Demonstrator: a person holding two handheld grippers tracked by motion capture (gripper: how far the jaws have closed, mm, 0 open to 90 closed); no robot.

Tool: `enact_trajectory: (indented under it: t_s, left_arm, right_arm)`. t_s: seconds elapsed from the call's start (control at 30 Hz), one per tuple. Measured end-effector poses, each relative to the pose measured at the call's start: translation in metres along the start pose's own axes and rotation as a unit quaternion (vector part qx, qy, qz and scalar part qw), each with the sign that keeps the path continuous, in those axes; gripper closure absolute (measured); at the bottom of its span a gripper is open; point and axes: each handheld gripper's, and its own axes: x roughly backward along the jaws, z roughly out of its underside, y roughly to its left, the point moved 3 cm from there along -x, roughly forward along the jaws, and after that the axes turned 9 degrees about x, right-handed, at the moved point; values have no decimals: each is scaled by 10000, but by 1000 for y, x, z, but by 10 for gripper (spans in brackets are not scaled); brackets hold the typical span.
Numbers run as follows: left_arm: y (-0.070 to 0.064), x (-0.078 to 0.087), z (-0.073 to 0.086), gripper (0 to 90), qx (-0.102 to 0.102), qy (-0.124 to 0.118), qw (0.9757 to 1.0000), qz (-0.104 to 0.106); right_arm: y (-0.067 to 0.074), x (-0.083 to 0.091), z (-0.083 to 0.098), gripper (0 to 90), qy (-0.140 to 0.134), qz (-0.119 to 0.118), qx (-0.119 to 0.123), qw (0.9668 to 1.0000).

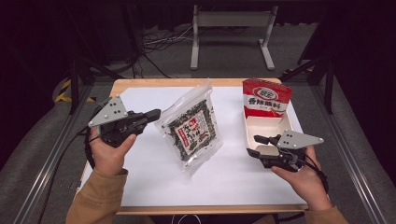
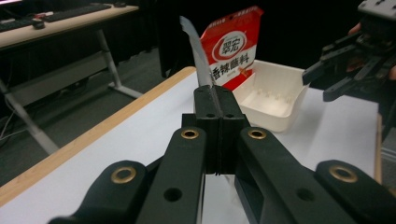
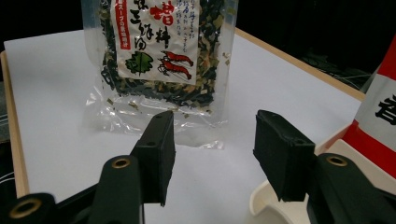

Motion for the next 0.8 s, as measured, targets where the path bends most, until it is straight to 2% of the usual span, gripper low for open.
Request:
enact_trajectory:
  t_s: [0.1, 0.4, 0.53, 0.73, 0.8]
  left_arm:
    - [2, 4, 0, 900, 49, -92, 9999, 37]
    - [-4, 5, -2, 900, -32, -88, 9999, 136]
    - [-10, 5, -4, 900, -100, -92, 9997, 198]
    - [-19, 6, -6, 900, -232, -43, 9993, 285]
    - [-22, 7, -7, 900, -269, -22, 9991, 334]
  right_arm:
    - [1, -2, -2, 474, -10, -46, 37, 10000]
    - [3, -13, -9, 451, 0, -174, 176, 9997]
    - [-1, -18, -14, 430, -36, -276, 124, 9995]
    - [-6, -31, -24, 393, 56, -468, 151, 9988]
    - [-7, -36, -28, 358, -28, -492, -8, 9988]
